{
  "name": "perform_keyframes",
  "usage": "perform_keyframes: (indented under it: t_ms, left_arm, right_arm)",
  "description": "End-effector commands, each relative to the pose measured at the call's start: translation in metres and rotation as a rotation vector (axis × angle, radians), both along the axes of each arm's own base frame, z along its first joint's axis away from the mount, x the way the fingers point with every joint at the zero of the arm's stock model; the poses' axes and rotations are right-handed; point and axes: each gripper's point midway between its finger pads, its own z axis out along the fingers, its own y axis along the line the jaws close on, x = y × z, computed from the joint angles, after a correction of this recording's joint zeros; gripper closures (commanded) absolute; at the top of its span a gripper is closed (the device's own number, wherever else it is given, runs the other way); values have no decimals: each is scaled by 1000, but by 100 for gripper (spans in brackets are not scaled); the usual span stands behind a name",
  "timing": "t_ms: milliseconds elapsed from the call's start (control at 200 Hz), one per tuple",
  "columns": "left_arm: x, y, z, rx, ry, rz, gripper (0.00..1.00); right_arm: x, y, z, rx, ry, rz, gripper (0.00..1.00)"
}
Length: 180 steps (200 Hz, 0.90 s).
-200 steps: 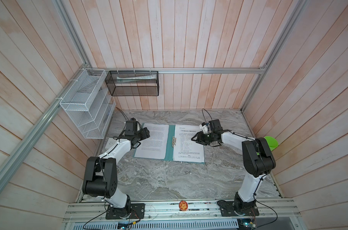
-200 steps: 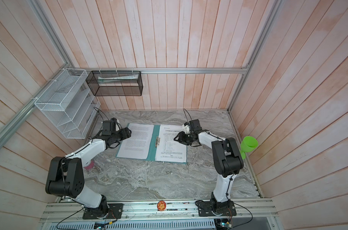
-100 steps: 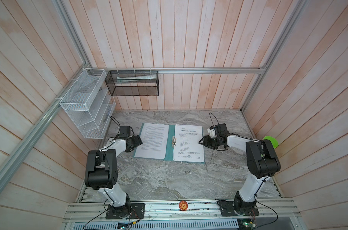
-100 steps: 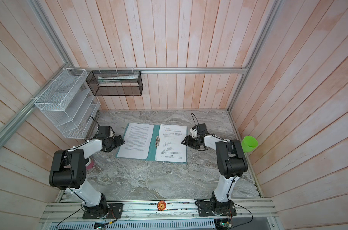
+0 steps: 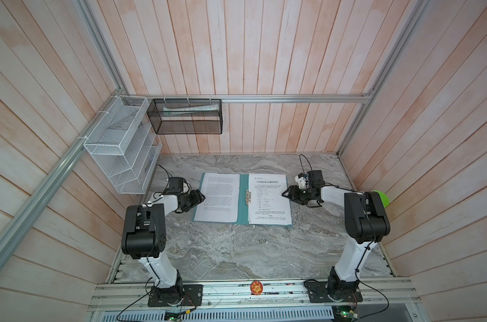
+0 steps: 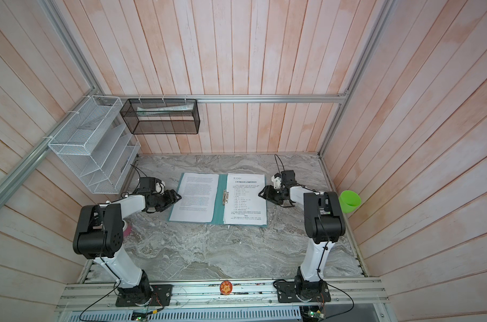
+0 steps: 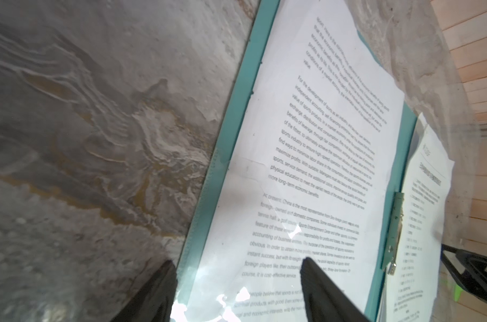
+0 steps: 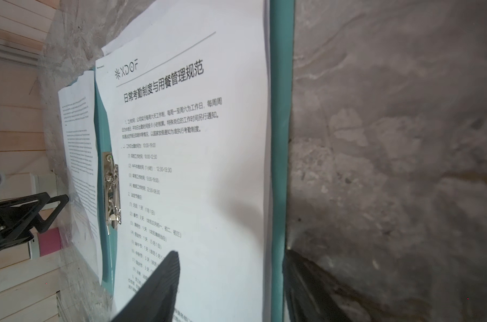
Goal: Put the files into the folder
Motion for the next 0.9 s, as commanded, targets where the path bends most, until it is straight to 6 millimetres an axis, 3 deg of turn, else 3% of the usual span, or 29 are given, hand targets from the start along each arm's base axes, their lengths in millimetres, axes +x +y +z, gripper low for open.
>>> perform_keyframes:
  t_ms: [0,120,200,280,410,510,705,895]
  left_arm:
    - [-19,-20,-4,-74,30,-61,30]
    - [-27,-33,8,-135,-5,-96,33]
    - [-31,-44,12,-150,-16,-119,33]
    - [-35,-48,12,-135,-12,-132,34]
    - [-33,-30,9,-63,-1,-65,33]
    - [-28,-24,19,-69,-39,-33,31]
    - [-26,-25,44,-90,-137,-13,31]
    - [-32,-27,44,-99,-142,-20,31]
  right_arm:
    - [-1,-13,-4,-73,24,-56,40]
    - [13,-36,29,-218,-64,-181,43]
    - [20,-38,56,-283,-132,-228,49]
    - [25,-21,78,-322,-193,-223,50]
    - [33,26,99,-345,-239,-121,54]
    - [38,63,99,-320,-255,-41,59]
    - [41,120,78,-325,-234,92,70]
    - [30,164,50,-325,-184,190,73]
